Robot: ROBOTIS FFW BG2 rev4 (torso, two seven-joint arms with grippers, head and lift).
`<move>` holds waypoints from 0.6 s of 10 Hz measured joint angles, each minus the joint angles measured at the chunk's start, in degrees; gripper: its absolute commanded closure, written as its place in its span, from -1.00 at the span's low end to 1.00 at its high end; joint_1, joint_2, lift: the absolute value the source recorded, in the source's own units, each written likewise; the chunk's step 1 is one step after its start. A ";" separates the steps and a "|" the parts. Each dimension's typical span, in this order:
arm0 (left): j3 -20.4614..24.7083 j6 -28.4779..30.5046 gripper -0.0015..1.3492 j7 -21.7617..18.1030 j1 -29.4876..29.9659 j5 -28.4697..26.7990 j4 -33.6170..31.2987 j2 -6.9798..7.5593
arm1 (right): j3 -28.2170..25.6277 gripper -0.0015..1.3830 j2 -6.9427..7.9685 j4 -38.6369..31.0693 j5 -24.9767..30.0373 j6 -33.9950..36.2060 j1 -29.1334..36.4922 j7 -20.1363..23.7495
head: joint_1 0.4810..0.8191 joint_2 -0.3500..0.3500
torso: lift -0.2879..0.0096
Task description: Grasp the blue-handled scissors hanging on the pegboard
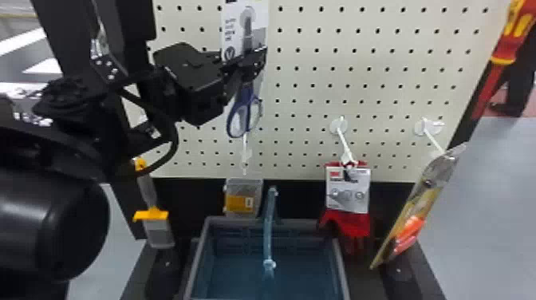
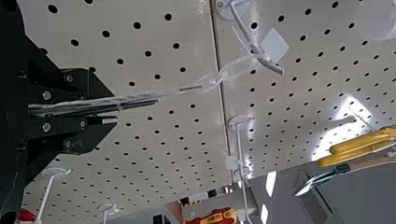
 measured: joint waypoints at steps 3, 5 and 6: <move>-0.02 -0.34 0.60 -0.27 -0.09 -0.55 0.00 0.07 | -0.01 -0.54 0.00 0.01 0.02 0.00 0.00 0.00 | -0.60 0.00 | 0.26; 0.32 -0.82 0.60 -0.26 0.18 -0.60 0.04 -0.01 | 0.00 -0.54 0.00 0.01 0.03 -0.01 0.00 -0.01 | -0.60 0.00 | 0.26; 0.32 -0.91 0.60 -0.26 0.20 -0.67 0.04 -0.02 | 0.00 -0.54 0.00 0.01 0.02 -0.01 0.00 0.00 | -0.60 0.00 | 0.26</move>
